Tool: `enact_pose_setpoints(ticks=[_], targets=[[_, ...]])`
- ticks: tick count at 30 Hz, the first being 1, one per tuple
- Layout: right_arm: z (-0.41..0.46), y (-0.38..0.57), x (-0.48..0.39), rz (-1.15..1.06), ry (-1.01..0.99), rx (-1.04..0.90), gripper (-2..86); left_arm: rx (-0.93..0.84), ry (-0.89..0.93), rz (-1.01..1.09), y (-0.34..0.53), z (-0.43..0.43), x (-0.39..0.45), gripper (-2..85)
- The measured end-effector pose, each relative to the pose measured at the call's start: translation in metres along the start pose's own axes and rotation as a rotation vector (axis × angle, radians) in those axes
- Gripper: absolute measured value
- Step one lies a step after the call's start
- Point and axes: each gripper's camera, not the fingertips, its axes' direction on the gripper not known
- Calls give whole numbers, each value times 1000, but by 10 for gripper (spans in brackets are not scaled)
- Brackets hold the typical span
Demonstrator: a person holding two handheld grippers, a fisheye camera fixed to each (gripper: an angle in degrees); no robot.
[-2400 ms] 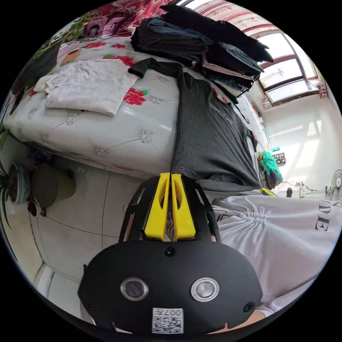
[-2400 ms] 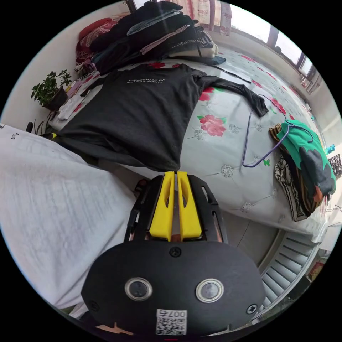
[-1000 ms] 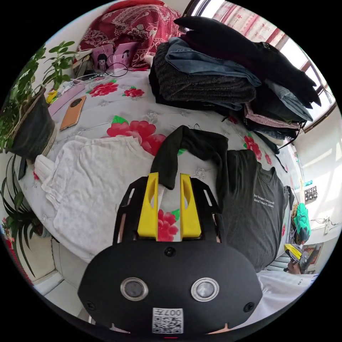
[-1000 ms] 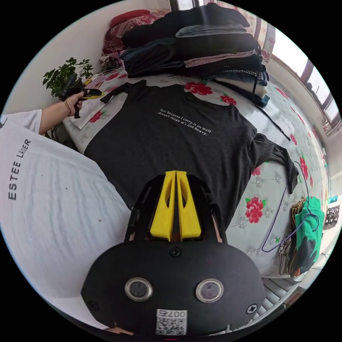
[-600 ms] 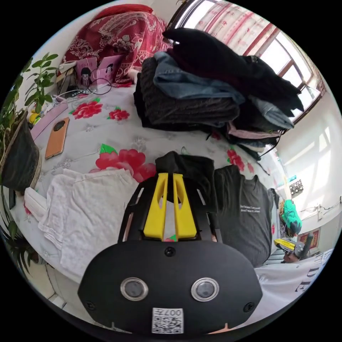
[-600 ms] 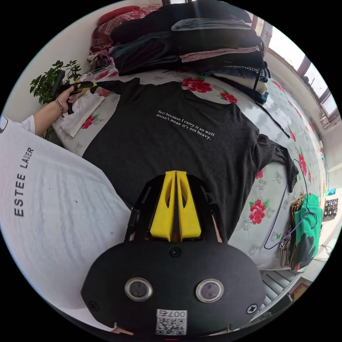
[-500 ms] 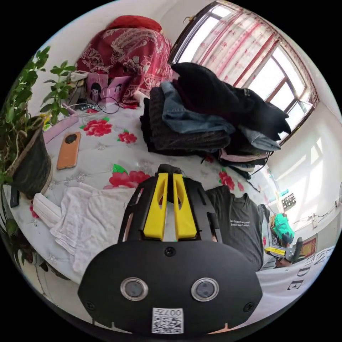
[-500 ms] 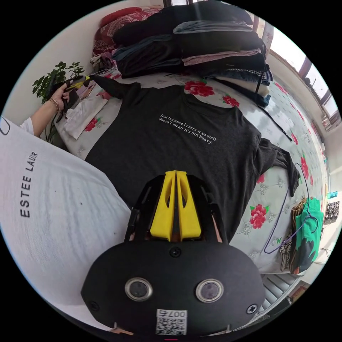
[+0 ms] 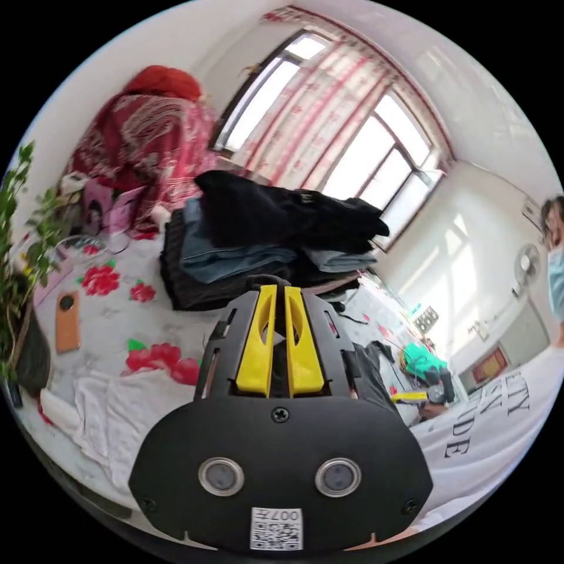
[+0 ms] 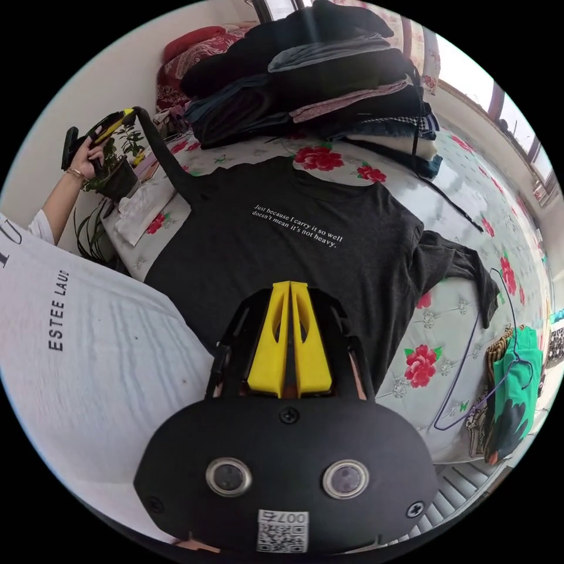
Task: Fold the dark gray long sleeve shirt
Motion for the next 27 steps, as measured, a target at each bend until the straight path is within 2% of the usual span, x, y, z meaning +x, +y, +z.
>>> enact_pose_setpoints(ticks=[1, 2, 4, 6, 8, 9, 12, 19, 23, 25, 27], targets=[[-1, 1, 3, 12, 5, 10, -2, -31, 137, 119, -13, 25, 48, 16], [-4, 5, 10, 47, 26, 40, -2, -52, 217, 171, -17, 39, 72, 23], [-4, 12, 24, 126, 58, 80, -2, -168, 491, 268, -12, 104, 149, 52], [-1, 24, 45, 249, 58, 94, -1, -295, 609, 290, 9, 153, 190, 72], [0, 35, 57, 321, 65, 108, 1, -435, 614, 261, 36, 193, 212, 81], [-1, 42, 61, 352, 95, 124, 3, -501, 590, 244, 52, 208, 216, 82], [4, 53, 63, 356, 149, 133, 10, -639, 362, 243, 84, 223, 208, 81], [57, 29, 56, 237, 28, 23, 21, -818, -61, 180, 92, 241, 151, 74], [98, 7, 49, 137, 57, -87, 11, -847, -157, 117, 89, 257, 140, 60], [123, 4, 49, 92, 124, -202, 4, -965, -261, 75, 104, 277, 131, 27], [121, 4, 51, 29, 176, -163, 1, -918, -285, 93, 100, 272, 135, 6]])
